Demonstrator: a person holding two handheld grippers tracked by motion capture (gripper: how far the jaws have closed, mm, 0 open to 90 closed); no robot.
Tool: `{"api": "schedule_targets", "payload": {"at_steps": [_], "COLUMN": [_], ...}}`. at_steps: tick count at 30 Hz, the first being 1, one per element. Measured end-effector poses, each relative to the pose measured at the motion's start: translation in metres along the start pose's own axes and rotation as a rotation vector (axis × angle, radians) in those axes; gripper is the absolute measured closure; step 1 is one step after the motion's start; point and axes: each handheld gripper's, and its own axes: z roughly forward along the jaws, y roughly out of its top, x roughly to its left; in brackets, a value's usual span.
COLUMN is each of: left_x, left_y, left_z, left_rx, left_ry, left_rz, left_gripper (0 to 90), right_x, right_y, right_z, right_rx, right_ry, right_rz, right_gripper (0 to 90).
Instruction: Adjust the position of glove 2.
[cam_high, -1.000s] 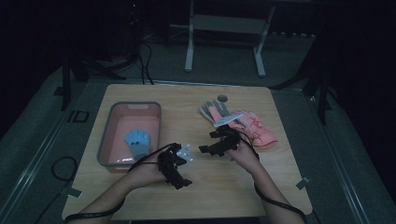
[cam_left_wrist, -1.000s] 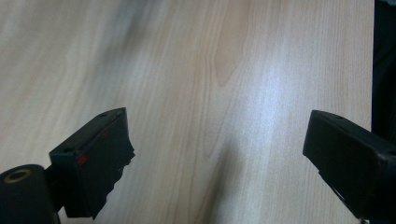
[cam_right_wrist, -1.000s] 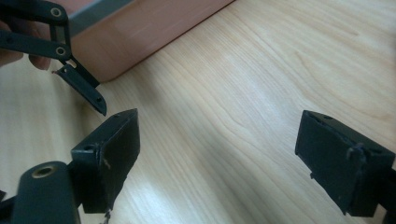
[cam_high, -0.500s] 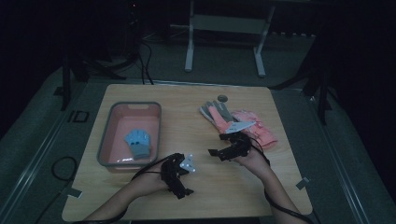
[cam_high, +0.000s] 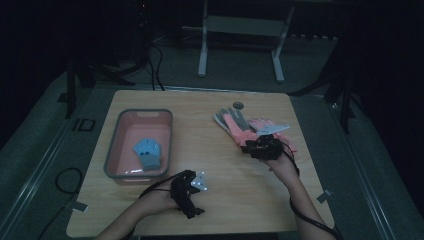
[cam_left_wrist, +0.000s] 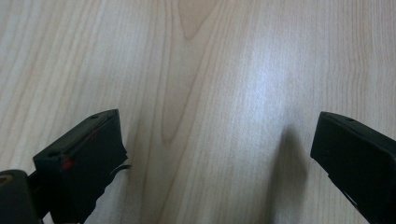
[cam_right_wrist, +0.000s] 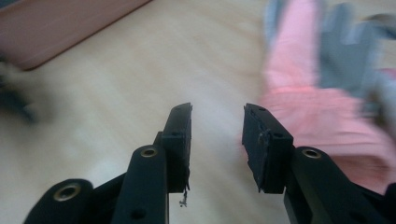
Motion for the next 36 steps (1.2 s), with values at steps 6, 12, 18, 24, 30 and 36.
{"api": "schedule_targets", "payload": {"at_steps": [6, 12, 18, 24, 30, 36], "left_x": [-0.004, -0.004, -0.006, -0.009, -0.009, -0.009], "left_y": [-0.002, -0.003, -0.001, -0.004, -0.005, -0.007], "left_z": [0.002, 0.001, -0.003, -0.002, -0.001, -0.001], "left_rx": [-0.01, -0.026, -0.051, -0.053, -0.042, -0.047], "left_ry": [-0.006, 0.008, -0.004, -0.009, -0.006, 0.003], "left_rz": [0.0, 0.009, 0.007, 0.008, 0.017, 0.013], "left_gripper": [2.8, 2.8, 2.8, 2.8, 2.8, 2.8], "right_x": [-0.03, -0.051, -0.067, -0.076, -0.077, -0.072], "right_y": [0.011, 0.026, 0.036, 0.032, 0.028, 0.03], "right_z": [0.009, 0.031, 0.058, 0.08, 0.084, 0.08], "right_rx": [-0.025, -0.014, 0.034, 0.096, 0.112, 0.092], "right_ry": [-0.071, -0.109, -0.135, -0.169, -0.166, -0.119], "right_rz": [0.07, 0.1, 0.104, 0.11, 0.13, 0.193], "right_gripper": [69.1, 66.8, 61.5, 64.2, 79.0, 88.9]}}
